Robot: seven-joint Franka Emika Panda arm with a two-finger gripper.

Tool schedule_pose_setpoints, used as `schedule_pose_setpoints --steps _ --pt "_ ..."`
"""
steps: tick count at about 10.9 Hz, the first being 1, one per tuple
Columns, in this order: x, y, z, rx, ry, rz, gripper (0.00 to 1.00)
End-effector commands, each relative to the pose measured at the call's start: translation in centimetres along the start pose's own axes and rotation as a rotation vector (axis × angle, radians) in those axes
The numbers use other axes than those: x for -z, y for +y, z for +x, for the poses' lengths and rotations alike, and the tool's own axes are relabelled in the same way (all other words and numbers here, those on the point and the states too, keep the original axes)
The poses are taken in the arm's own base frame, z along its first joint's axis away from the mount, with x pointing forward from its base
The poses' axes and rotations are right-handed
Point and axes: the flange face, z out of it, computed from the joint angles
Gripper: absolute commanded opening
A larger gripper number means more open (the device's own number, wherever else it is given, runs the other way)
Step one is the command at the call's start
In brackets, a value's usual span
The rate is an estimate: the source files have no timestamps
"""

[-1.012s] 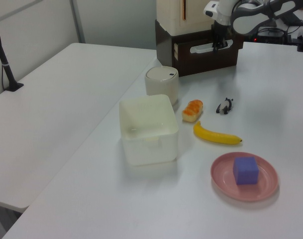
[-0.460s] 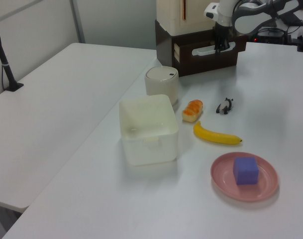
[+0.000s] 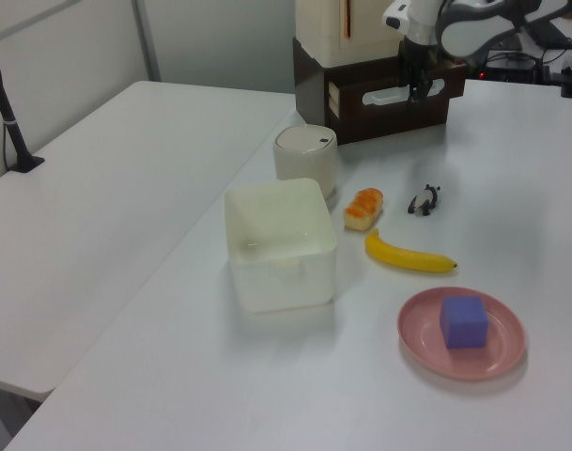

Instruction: Slide open the drawer

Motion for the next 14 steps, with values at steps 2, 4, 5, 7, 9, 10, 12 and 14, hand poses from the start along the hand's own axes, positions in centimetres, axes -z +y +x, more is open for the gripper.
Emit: schedule_pose_setpoints --steps 2,4,5,7,9,10,12,14 --pt "7.4 -3.4 4.5 -0.273 -0.025 0.159 1.0" --pt "10.5 -5.5 6.4 -0.476 -0.009 0.166 1.0" --pt "12.2 -6.8 6.8 -0.548 -0.028 0.176 1.0" --pt "16.1 -9.0 6.8 -0.647 -0.048 0.216 1.0" --pt "18.9 -9.8 5.5 -0.728 -0.059 0.32 1.0" --pt "19.8 -10.1 4.8 -0.734 -0.08 0.334 1.0" --pt "20.7 -10.4 3.9 -0.775 -0.121 0.338 1.0" --pt "20.5 -10.4 3.6 -0.762 -0.143 0.33 1.0"
